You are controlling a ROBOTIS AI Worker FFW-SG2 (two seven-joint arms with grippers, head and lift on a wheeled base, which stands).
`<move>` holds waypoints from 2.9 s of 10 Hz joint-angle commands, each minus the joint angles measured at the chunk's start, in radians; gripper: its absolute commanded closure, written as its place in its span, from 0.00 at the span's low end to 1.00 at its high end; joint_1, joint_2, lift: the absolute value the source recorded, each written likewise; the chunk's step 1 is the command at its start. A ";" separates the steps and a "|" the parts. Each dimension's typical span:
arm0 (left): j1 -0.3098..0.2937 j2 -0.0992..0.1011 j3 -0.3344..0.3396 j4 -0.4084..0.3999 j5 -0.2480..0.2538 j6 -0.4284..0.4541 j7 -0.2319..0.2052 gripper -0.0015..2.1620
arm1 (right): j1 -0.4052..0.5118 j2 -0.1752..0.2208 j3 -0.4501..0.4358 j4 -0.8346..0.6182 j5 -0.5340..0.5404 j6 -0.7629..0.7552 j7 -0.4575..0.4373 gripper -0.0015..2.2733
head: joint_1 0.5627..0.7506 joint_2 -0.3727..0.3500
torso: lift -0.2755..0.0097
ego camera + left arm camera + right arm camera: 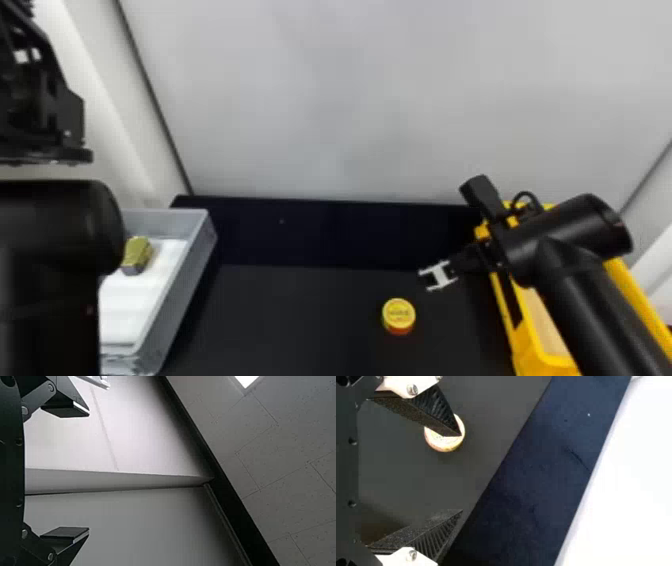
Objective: Pick up the round yellow can and place it in the yellow rectangular box
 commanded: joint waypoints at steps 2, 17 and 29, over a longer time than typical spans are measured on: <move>0.005 0.000 0.004 0.004 -0.002 -0.013 -0.001 0.10 | -0.002 0.034 0.039 0.136 -0.006 -0.060 -0.009 0.05 | 0.53 0.59 | 0.93; -0.010 -0.009 -0.021 0.018 0.000 -0.028 -0.015 0.09 | -0.051 0.061 0.103 0.407 -0.162 -0.315 -0.215 0.06 | 0.53 0.59 | 0.93; -0.009 -0.006 -0.016 0.012 0.008 -0.024 -0.021 0.09 | -0.095 0.050 0.169 0.352 -0.193 -0.323 -0.236 0.06 | 0.53 0.59 | 0.93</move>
